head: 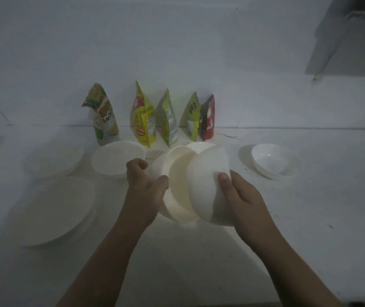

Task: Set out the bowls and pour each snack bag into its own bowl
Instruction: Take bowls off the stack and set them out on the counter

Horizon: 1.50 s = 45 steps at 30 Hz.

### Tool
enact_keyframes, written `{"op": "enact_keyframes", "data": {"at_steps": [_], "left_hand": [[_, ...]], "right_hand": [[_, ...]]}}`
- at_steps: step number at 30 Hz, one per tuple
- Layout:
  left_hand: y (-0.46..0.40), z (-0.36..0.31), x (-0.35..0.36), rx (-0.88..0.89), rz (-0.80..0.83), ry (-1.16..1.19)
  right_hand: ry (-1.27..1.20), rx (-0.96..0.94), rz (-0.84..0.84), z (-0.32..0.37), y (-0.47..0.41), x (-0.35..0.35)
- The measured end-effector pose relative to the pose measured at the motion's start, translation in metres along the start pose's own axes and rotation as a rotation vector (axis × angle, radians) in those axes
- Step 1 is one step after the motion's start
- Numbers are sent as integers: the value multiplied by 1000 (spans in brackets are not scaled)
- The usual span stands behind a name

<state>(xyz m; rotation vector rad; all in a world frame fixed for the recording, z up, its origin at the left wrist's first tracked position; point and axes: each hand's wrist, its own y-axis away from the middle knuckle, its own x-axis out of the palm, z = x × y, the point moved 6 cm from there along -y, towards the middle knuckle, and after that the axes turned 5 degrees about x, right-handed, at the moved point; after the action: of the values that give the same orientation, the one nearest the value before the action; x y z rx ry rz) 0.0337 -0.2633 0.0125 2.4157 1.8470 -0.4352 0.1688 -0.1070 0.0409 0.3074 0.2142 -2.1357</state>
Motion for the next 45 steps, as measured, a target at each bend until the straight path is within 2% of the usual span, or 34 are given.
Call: {"op": "enact_keyframes", "data": {"at_steps": [3, 5, 9, 12, 18, 27, 35, 38, 41, 45], "left_hand": [[8, 51, 12, -330, -43, 215], [17, 73, 23, -436, -80, 369], [21, 91, 28, -410, -179, 372], [17, 98, 19, -360, -270, 291], [7, 98, 3, -337, -341, 230], [5, 101, 1, -329, -370, 175], [-1, 102, -2, -279, -372, 80], [-1, 95, -5, -201, -380, 25], [-2, 86, -7, -125, -322, -74], [-6, 79, -8, -40, -200, -266]], "right_hand": [[188, 21, 37, -18, -8, -27], [344, 5, 53, -30, -14, -46], [654, -9, 54, -68, -24, -74], [744, -22, 66, -89, -25, -76], [947, -41, 117, -103, -30, -62], [936, -13, 74, -106, -44, -57], [803, 41, 125, -105, -44, -61], [734, -22, 44, -95, -43, -59], [644, -222, -89, -71, -41, -52], [471, -284, -78, -46, -48, -23]]}}
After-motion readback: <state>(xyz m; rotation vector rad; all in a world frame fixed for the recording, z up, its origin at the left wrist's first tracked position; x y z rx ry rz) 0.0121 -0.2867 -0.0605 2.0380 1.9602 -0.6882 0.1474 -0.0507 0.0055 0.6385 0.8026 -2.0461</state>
